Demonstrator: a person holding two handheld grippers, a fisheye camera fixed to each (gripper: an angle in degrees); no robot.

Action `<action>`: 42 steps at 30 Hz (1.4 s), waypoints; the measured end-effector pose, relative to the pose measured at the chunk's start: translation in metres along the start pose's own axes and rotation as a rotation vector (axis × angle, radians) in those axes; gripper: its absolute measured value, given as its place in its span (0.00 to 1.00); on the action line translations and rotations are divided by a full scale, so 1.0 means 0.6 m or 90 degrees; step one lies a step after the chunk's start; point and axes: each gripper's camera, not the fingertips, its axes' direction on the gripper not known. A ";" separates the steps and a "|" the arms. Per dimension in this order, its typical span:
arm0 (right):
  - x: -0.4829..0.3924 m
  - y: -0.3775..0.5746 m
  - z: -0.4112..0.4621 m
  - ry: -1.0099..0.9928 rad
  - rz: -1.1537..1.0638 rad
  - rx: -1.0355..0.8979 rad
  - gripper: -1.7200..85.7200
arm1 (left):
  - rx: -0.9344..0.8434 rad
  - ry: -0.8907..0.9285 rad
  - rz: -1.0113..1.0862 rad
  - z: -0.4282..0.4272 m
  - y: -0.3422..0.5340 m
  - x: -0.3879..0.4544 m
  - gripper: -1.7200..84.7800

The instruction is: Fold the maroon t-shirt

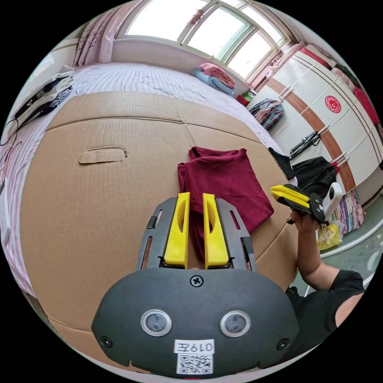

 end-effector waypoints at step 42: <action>-0.120 -0.478 -0.346 -0.114 -0.211 -0.048 0.07 | 0.084 0.015 0.027 -0.143 -0.002 -0.018 0.05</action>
